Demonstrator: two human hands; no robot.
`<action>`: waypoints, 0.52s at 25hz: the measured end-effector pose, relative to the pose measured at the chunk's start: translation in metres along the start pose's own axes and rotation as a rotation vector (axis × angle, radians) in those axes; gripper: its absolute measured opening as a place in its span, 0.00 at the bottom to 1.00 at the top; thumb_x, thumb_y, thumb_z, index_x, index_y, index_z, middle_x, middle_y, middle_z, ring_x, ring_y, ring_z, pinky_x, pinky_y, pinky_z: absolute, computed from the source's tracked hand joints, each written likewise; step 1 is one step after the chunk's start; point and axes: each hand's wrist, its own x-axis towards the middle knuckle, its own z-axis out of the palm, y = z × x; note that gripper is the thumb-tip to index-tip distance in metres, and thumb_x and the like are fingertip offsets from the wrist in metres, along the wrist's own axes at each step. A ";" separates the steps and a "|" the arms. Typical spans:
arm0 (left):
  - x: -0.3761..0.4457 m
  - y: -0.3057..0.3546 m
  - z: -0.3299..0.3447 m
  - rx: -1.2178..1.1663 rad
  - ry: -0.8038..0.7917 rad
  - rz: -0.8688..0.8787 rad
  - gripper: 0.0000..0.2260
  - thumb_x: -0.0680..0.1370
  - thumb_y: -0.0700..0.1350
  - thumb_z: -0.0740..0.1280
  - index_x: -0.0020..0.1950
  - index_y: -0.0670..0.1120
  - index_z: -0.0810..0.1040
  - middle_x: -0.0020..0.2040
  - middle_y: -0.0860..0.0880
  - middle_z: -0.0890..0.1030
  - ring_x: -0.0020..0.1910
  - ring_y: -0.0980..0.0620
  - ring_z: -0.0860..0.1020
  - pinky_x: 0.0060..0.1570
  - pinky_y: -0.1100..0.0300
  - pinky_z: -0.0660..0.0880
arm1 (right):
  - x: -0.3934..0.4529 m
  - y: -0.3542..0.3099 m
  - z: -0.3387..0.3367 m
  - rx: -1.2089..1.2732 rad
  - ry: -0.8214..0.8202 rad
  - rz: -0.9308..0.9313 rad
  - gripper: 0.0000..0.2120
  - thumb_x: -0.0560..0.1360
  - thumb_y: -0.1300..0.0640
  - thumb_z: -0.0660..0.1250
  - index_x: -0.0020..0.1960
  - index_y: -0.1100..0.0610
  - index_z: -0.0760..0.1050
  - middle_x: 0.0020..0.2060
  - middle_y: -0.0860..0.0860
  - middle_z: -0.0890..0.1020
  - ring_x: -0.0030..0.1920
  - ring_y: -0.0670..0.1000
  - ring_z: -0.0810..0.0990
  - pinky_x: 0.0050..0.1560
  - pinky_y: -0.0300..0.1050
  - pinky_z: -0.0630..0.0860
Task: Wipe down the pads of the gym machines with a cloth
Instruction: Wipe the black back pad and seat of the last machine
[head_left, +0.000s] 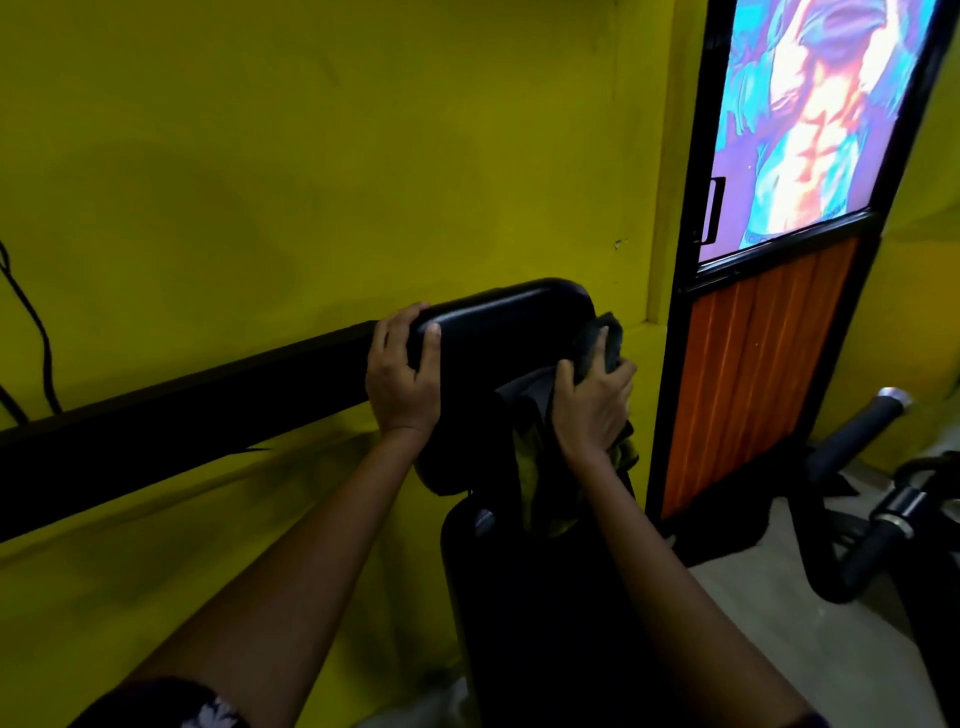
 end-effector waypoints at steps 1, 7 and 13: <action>0.000 0.002 -0.001 0.013 0.003 0.000 0.20 0.77 0.54 0.58 0.59 0.42 0.79 0.57 0.43 0.78 0.53 0.59 0.72 0.50 0.76 0.64 | -0.011 0.002 -0.007 0.011 -0.057 -0.034 0.29 0.78 0.46 0.58 0.77 0.49 0.55 0.64 0.59 0.66 0.58 0.61 0.71 0.54 0.53 0.72; -0.001 0.005 -0.002 0.060 -0.005 0.020 0.19 0.78 0.53 0.58 0.59 0.42 0.79 0.55 0.40 0.77 0.53 0.47 0.76 0.49 0.67 0.67 | -0.096 0.065 -0.025 -0.069 -0.203 -0.220 0.26 0.73 0.44 0.59 0.69 0.50 0.70 0.57 0.57 0.71 0.50 0.60 0.75 0.44 0.48 0.69; 0.000 -0.003 0.003 0.544 0.083 0.373 0.13 0.79 0.42 0.58 0.58 0.48 0.80 0.60 0.44 0.78 0.58 0.45 0.70 0.60 0.44 0.66 | -0.141 0.048 0.001 -0.306 -0.307 -0.402 0.27 0.66 0.42 0.61 0.61 0.51 0.75 0.47 0.57 0.75 0.38 0.56 0.78 0.30 0.45 0.73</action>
